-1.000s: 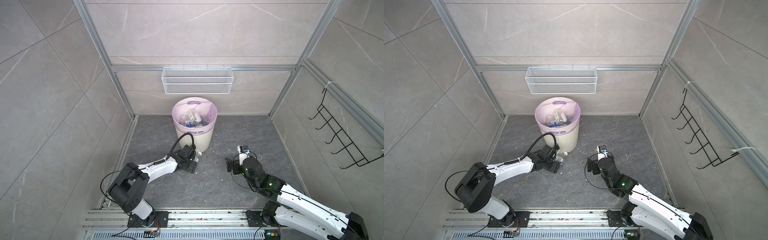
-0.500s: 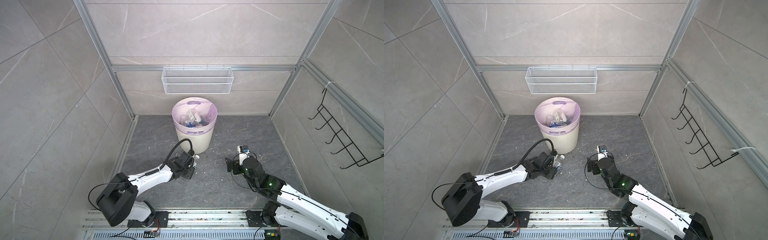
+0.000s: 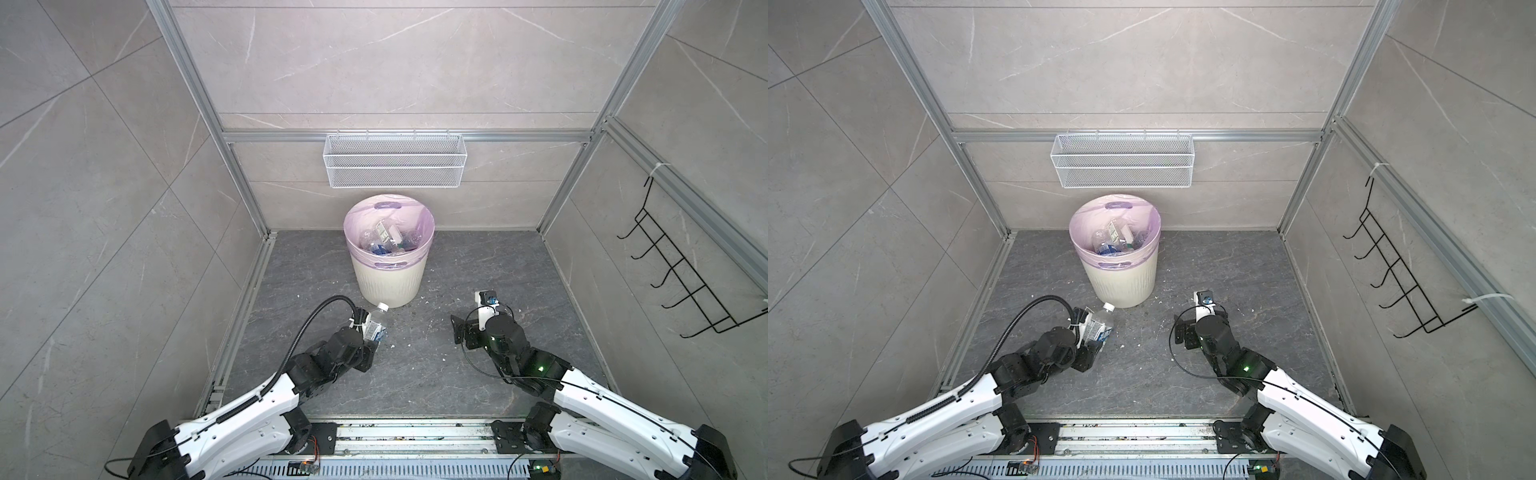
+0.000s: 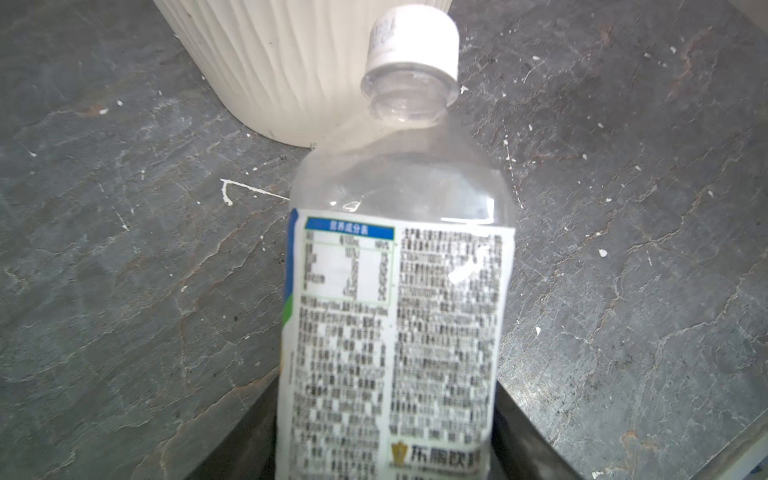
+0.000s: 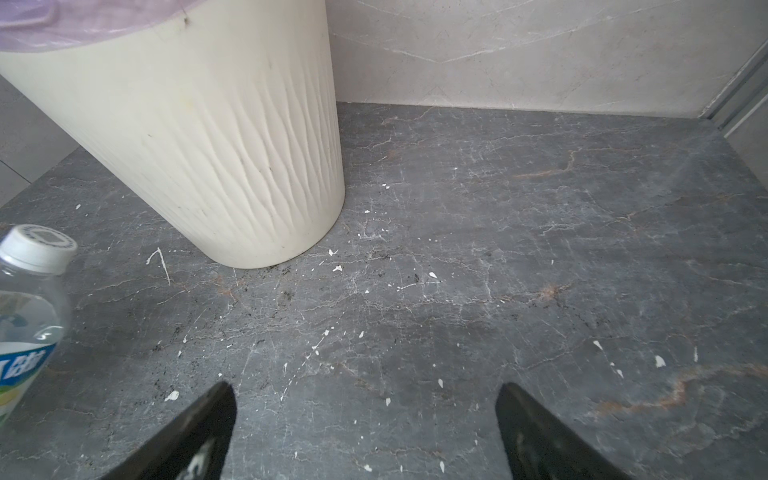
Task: Throw the plastic bottles in the bin
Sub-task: 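Lift the bottle with the left gripper and swing it over the bin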
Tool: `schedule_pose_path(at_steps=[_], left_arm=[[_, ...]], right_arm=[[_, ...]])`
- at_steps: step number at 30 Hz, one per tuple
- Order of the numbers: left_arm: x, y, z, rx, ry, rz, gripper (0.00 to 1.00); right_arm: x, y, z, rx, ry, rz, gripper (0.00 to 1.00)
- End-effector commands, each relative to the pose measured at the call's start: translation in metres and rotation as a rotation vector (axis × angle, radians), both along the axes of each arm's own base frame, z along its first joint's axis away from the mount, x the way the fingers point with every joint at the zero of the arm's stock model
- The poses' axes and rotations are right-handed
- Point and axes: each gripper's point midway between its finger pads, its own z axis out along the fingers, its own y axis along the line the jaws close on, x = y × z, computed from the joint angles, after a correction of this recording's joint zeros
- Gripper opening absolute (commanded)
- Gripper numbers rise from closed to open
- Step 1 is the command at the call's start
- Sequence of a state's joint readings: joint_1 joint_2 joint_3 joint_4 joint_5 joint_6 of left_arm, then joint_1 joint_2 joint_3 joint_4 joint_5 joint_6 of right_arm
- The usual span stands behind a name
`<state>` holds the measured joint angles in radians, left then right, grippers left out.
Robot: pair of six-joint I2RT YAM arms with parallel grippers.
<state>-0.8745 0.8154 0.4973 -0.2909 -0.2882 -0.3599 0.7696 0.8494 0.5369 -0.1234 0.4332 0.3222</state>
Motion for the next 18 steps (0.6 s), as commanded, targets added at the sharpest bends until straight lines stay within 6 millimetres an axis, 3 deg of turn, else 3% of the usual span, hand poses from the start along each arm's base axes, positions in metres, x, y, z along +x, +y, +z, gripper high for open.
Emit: schedule_pose_path(at_steps=[1,18], left_arm=[[0.007,0.007,0.026,-0.074,-0.096,0.067,0.57],[-0.001,0.025,0.092,-0.212,-0.281,0.069,0.59]], right_arm=[[0.004,-0.001,0.010,0.010,-0.009,-0.019,1.00],[0.004,0.000,0.010,0.011,-0.008,-0.017,1.00]])
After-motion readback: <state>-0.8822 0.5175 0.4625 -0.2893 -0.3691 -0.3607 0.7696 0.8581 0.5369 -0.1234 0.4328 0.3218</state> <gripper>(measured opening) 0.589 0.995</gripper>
